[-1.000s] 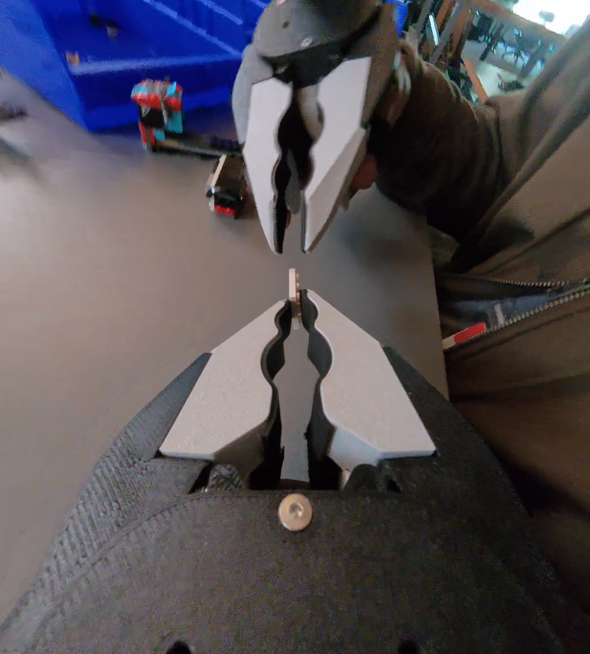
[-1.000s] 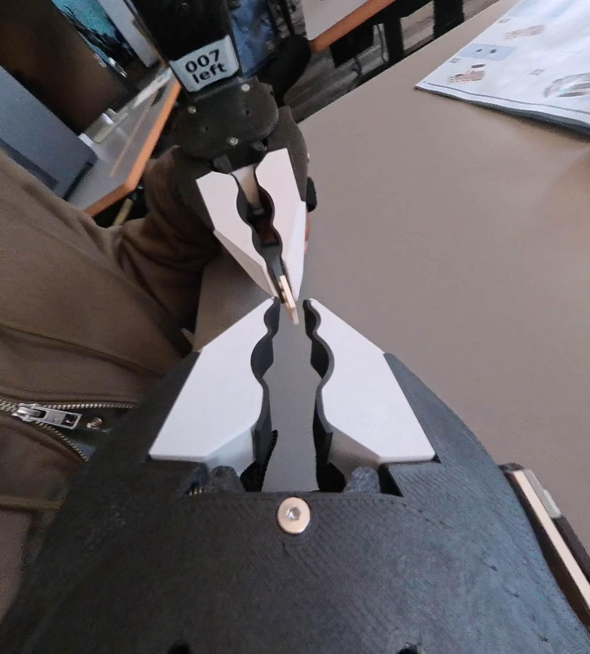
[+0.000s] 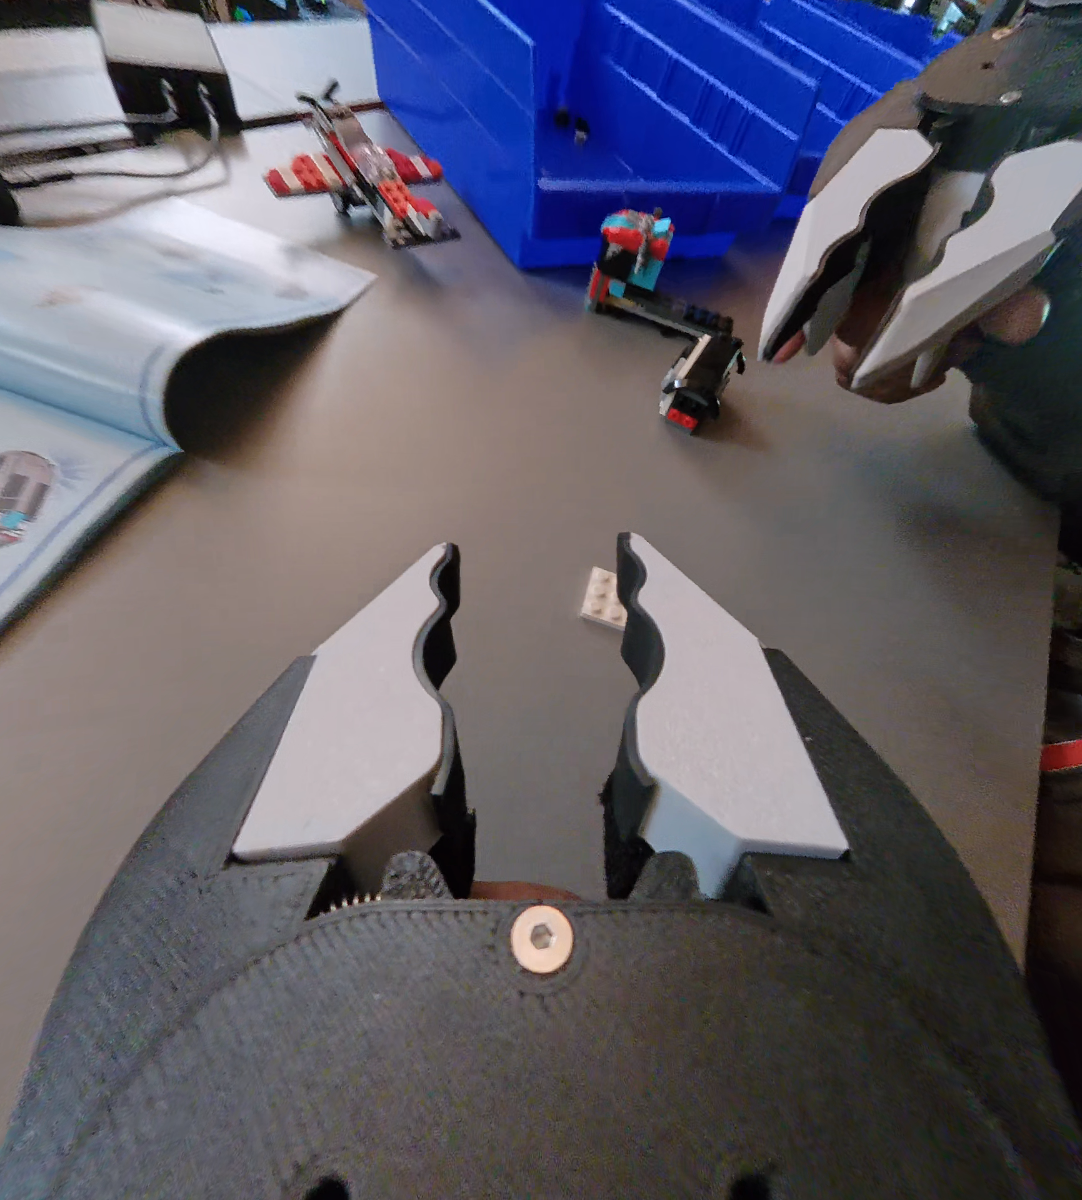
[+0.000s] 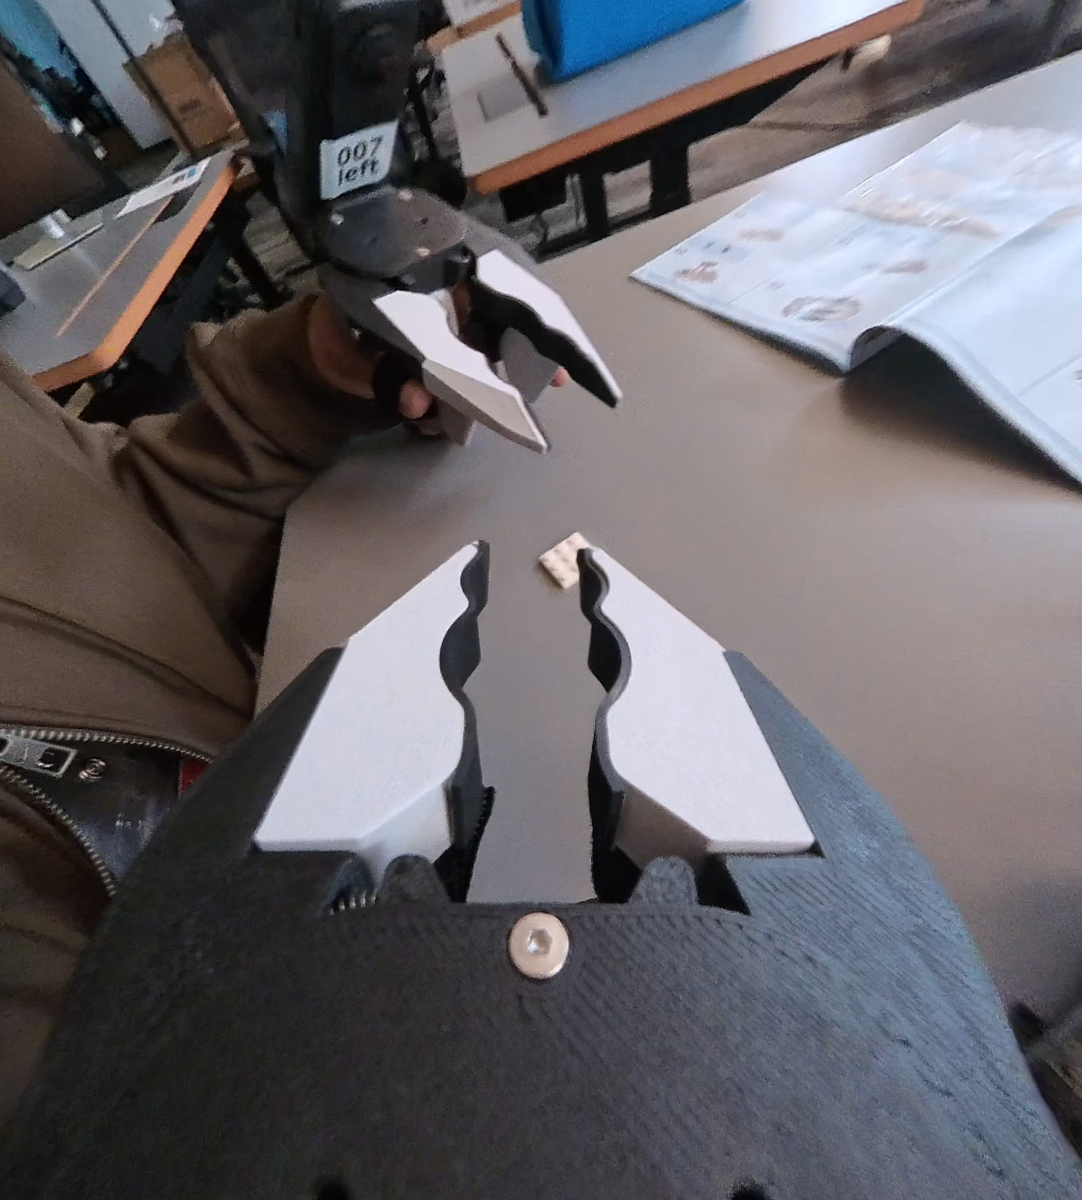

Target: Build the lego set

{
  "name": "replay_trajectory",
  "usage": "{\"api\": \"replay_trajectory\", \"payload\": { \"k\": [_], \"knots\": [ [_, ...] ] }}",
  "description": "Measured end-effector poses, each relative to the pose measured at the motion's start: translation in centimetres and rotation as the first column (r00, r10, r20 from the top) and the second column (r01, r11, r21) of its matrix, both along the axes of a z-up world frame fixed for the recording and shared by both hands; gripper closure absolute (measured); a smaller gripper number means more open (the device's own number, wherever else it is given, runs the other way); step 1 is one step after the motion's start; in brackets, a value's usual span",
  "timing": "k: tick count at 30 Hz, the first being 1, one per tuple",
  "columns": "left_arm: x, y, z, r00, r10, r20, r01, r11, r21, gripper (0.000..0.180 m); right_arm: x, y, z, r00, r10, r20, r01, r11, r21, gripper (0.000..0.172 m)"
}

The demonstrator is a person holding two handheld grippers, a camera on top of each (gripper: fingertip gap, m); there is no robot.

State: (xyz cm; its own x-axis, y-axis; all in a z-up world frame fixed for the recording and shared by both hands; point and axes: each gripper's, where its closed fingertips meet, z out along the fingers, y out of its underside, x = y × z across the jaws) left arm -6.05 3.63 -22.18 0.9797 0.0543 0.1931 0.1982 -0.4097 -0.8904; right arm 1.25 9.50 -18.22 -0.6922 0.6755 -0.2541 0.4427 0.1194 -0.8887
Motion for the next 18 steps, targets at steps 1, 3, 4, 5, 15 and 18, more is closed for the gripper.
{"api": "replay_trajectory", "payload": {
  "k": [1, 3, 4, 5, 15, 18],
  "knots": [
    [-0.4, -0.2, 0.2, 1.0, 0.011, -0.018, -0.011, 1.0, 0.013, 0.13, 0.0, 0.8, 0.4, 1.0, -0.024, -0.021, 0.024, 1.0, -0.006, 0.141],
    [-1.0, -0.4, 0.6, 0.999, 0.033, -0.042, -0.032, 0.999, 0.035, 0.129, -0.1, 2.5, 1.1, 0.995, -0.072, -0.064, 0.071, 0.997, -0.02, 0.139],
    [-1.2, -0.5, 0.7, 0.998, 0.04, -0.047, -0.038, 0.998, 0.042, 0.129, -0.1, 3.5, 1.5, 0.991, -0.1, -0.085, 0.099, 0.995, -0.025, 0.138],
    [-1.3, -0.5, 0.7, 0.998, 0.045, -0.05, -0.043, 0.998, 0.045, 0.129, -0.2, 4.4, 1.7, 0.986, -0.127, -0.103, 0.125, 0.992, -0.028, 0.137],
    [-1.6, -0.1, -0.4, 0.999, 0.04, -0.005, -0.041, 0.999, -0.025, 0.131, 0.1, 12.6, 1.6, 0.939, -0.305, -0.16, 0.304, 0.952, -0.035, 0.135],
    [-1.5, 0.0, -0.7, 0.999, 0.032, 0.005, -0.032, 0.999, -0.042, 0.131, 0.0, 13.4, 1.5, 0.929, -0.335, -0.156, 0.331, 0.942, -0.051, 0.135]
  ]
}}
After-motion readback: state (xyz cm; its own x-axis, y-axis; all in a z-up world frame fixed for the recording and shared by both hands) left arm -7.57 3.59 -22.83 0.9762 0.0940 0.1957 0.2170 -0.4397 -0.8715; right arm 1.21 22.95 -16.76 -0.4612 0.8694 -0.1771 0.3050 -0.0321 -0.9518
